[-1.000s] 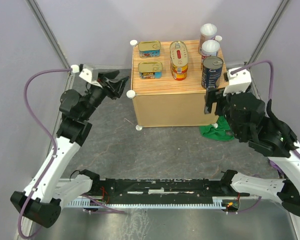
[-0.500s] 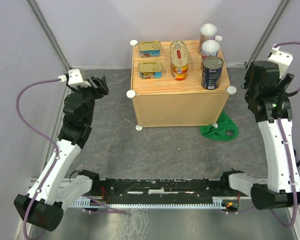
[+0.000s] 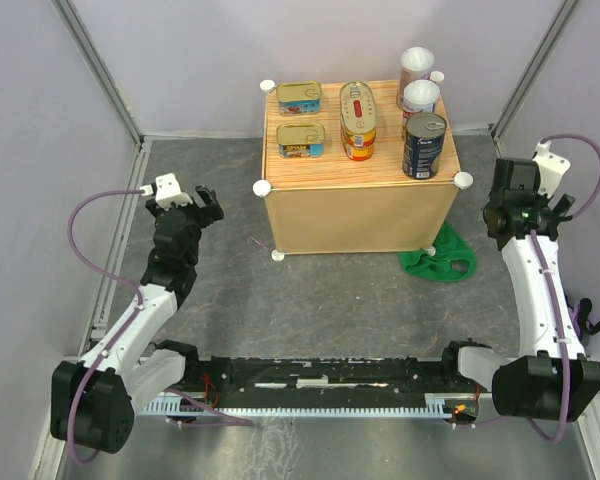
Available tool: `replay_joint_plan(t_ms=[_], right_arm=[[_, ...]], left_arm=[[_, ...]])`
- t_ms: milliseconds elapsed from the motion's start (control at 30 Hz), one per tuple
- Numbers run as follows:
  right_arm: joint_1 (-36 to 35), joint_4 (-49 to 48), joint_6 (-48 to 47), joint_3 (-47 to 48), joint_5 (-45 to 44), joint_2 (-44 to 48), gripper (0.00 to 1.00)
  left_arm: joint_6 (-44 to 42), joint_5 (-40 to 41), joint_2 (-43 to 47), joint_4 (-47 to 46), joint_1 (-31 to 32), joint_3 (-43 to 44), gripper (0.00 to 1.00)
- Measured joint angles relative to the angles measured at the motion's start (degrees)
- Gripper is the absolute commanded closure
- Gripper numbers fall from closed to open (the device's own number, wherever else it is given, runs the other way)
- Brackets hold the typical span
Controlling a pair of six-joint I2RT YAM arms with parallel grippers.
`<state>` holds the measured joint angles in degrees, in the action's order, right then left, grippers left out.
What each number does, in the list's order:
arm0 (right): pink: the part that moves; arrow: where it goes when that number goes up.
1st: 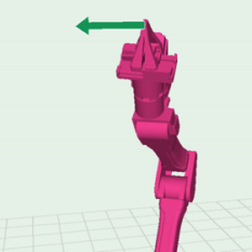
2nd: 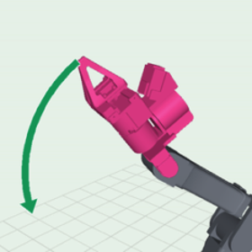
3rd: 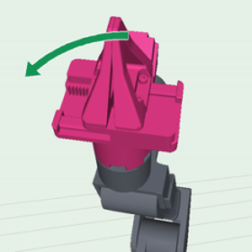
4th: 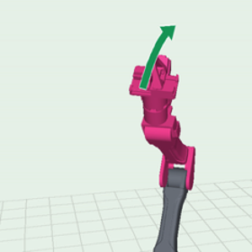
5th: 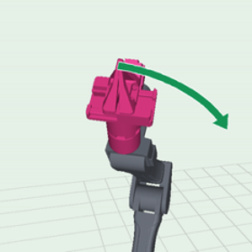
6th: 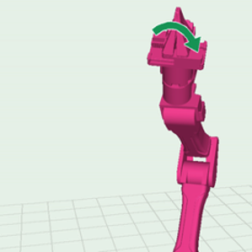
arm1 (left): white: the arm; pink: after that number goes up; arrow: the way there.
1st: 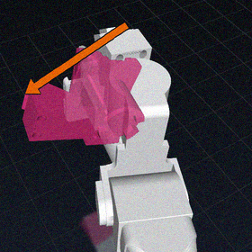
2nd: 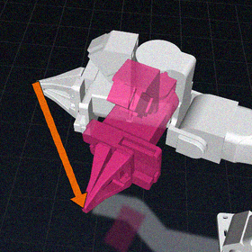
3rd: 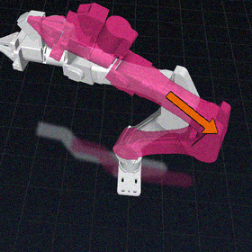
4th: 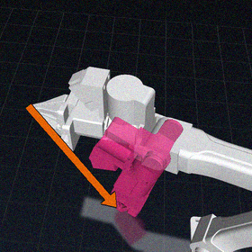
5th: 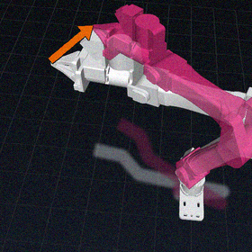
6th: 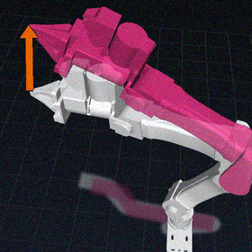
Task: Place and organize the canned foods onto the counter
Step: Reset both arms
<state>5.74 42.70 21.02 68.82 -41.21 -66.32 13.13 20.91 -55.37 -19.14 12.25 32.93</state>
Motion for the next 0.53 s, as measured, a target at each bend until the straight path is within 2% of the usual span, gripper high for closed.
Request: replay_joint_plan(t_ms=[133,533], right_arm=[[0.00,-0.52,1.09,-3.37,-0.87,2.10,0.01],[-1.01,-1.33,8.17,-4.26,-5.03,5.70,0.01]], left_arm=[[0.63,0.02,0.20,-2.14,-0.02,-2.67,0.07],[0.87,0.07,3.58,-5.49,-0.02,-4.83,0.07]])
